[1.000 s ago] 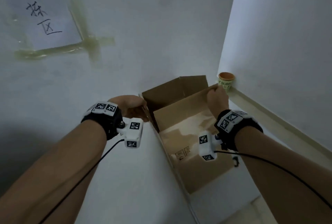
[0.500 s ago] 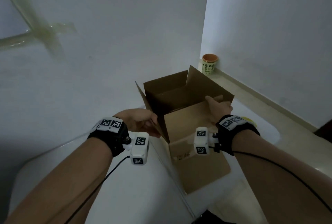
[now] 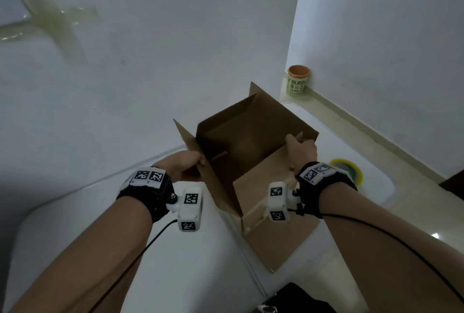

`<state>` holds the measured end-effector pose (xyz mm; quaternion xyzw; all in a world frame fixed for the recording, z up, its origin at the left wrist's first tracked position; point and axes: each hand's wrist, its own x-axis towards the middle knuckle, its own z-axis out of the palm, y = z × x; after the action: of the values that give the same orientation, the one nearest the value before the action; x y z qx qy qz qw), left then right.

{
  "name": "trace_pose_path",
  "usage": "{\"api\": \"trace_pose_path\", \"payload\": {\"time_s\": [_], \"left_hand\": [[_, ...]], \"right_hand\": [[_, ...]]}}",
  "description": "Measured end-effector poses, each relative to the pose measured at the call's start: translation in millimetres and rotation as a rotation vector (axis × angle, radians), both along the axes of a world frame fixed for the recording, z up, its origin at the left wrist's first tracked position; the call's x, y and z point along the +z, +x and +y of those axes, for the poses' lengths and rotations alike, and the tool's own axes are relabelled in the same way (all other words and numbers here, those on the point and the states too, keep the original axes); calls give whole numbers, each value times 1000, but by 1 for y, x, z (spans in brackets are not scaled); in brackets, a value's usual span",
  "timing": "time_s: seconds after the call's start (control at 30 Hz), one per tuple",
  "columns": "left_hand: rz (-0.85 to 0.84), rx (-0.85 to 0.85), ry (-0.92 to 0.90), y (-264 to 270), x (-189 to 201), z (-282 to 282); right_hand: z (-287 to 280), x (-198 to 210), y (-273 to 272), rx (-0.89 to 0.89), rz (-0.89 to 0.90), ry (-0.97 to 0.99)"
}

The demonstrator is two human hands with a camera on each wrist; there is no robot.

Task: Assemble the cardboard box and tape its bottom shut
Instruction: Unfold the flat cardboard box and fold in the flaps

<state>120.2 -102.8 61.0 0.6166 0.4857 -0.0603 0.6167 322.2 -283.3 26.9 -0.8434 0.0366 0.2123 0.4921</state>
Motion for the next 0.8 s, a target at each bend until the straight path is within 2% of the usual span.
{"api": "trace_pose_path", "payload": {"time_s": [0.13, 0.27, 0.37, 0.43, 0.57, 0.67, 0.73, 0.8], "left_hand": [[-18, 87, -76, -44, -17, -6], [19, 110, 55, -72, -13, -10], [44, 77, 166, -83, -1, -5], [28, 55, 176, -86, 6, -2], [-82, 79, 11, -89, 12, -7], [-98, 36, -180, -91, 11, -19], [-88, 10, -216, -95, 8, -27], [-117, 90, -210, -101, 5, -27]], "right_hand": [[33, 17, -17, 405, -17, -197], [60, 26, -41, 621, 25, -269], [74, 23, -55, 605, 132, -199], [79, 17, -57, 581, 116, -242], [73, 18, -53, 429, -99, -318], [66, 24, -46, 441, -215, -270], [63, 28, -42, 464, -317, -213], [60, 34, -41, 477, -400, -142]]}}
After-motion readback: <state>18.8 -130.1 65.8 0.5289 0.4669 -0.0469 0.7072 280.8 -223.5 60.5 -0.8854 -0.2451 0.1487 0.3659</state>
